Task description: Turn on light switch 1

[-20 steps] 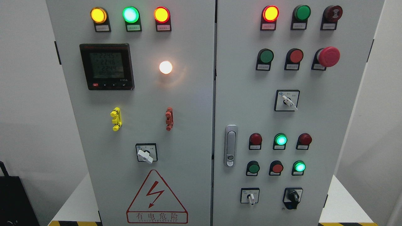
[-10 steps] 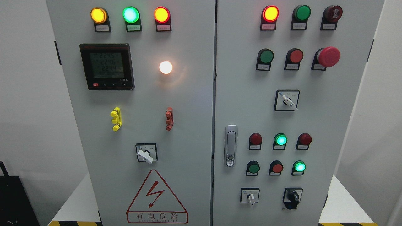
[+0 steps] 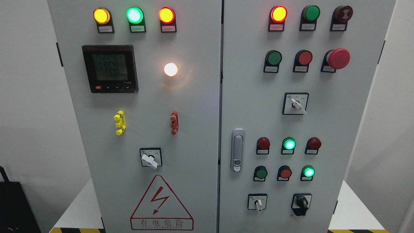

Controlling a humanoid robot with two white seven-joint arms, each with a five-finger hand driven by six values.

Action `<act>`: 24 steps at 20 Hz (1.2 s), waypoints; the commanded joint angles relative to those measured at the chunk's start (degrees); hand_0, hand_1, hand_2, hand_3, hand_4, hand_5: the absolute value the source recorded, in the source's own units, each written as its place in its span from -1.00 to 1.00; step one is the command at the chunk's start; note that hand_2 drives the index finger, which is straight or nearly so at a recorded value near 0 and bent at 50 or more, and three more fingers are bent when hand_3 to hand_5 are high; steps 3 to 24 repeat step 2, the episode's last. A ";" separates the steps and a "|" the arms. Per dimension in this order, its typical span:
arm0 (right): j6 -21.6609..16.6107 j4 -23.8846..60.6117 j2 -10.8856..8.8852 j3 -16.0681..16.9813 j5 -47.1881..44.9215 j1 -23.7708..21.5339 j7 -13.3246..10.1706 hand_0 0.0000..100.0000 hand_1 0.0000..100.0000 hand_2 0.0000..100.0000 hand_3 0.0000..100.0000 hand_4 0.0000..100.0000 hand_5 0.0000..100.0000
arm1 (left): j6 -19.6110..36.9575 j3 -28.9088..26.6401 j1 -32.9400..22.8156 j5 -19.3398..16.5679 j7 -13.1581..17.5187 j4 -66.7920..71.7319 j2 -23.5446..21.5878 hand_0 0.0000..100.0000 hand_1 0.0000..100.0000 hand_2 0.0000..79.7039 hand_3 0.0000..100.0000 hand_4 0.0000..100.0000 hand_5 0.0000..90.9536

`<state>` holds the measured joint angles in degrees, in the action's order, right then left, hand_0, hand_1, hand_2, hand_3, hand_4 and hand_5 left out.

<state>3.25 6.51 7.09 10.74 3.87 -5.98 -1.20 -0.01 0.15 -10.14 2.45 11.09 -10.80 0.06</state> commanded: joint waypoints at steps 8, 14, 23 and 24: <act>0.00 0.00 0.02 0.07 0.00 0.00 -0.03 -1.00 -1.00 -1.00 -1.00 -1.00 -1.00 | 0.10 -1.03 0.21 0.01 -0.36 2.98 1.17 -0.54 -1.00 -1.00 -1.00 -1.00 -1.00; 0.00 0.00 0.02 0.07 0.00 0.00 -0.03 -1.00 -1.00 -1.00 -1.00 -1.00 -1.00 | 0.10 -1.03 0.21 0.01 -0.36 2.98 1.17 -0.54 -1.00 -1.00 -1.00 -1.00 -1.00; 0.00 0.00 0.02 0.07 0.00 0.00 -0.03 -1.00 -1.00 -1.00 -1.00 -1.00 -1.00 | 0.10 -1.03 0.21 0.01 -0.36 2.98 1.17 -0.54 -1.00 -1.00 -1.00 -1.00 -1.00; 0.00 0.00 0.02 0.07 0.00 0.00 -0.03 -1.00 -1.00 -1.00 -1.00 -1.00 -1.00 | 0.10 -1.03 0.21 0.01 -0.36 2.98 1.17 -0.54 -1.00 -1.00 -1.00 -1.00 -1.00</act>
